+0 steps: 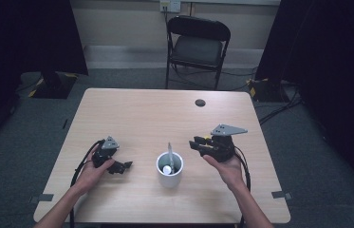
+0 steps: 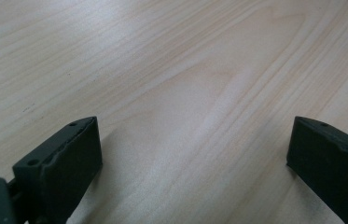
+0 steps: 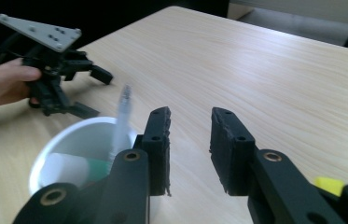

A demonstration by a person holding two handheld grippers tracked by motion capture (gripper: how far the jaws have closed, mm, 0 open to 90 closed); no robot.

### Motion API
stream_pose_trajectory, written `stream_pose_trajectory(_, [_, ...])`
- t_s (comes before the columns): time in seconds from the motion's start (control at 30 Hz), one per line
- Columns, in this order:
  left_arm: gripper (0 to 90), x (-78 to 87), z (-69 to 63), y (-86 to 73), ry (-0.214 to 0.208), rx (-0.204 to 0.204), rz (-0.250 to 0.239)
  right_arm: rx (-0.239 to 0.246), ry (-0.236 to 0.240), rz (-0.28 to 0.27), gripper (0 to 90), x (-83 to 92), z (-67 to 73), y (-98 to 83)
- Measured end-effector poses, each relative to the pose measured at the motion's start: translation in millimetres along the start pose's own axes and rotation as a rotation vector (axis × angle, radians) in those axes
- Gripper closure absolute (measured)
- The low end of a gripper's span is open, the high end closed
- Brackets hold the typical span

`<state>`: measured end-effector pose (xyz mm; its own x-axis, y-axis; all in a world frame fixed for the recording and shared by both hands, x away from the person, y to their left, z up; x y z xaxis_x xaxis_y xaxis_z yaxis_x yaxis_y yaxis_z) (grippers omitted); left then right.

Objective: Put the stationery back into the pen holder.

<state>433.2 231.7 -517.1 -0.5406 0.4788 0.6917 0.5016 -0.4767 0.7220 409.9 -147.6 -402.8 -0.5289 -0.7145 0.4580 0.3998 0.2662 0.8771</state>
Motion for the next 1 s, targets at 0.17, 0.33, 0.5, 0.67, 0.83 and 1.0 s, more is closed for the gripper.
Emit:
stream_pose_trajectory(0.17, [2.7,0.0,0.0,0.0,0.000,0.000,0.000,-0.018,-0.047,0.018,68.9,0.7,-16.8,-8.1])
stream_pose_trajectory(0.33, [2.7,0.0,0.0,0.0,0.000,0.000,0.000,-0.063,-0.078,0.049,66.8,-2.5,-36.7,-21.3])
stream_pose_trajectory(0.5, [2.7,0.0,-0.1,0.0,0.000,0.001,0.000,-0.103,-0.119,0.088,66.3,-6.9,-59.1,-38.1])
stream_pose_trajectory(0.67, [2.7,0.0,0.0,0.0,0.000,0.000,0.000,-0.128,-0.163,0.120,64.1,-6.4,-76.7,-51.4])
stream_pose_trajectory(0.83, [2.7,0.0,-0.1,0.0,0.000,0.000,0.000,-0.140,-0.182,0.153,62.6,-7.6,-87.6,-60.2])
stream_pose_trajectory(1.0, [2.7,0.0,-0.1,0.0,0.000,0.001,0.000,-0.139,-0.209,0.188,62.4,-11.8,-93.5,-67.0])
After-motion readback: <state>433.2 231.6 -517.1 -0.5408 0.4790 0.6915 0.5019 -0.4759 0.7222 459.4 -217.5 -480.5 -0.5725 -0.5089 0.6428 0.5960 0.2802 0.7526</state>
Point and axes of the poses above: each handheld gripper's, and its own axes: x roughly backward along the jaws, y roughly out of its top, z roughly to its left, the point moved 2 cm from there along -x, roughly forward along the jaws, and after that the axes turned 2 degrees about y, right-handed, at the moved point
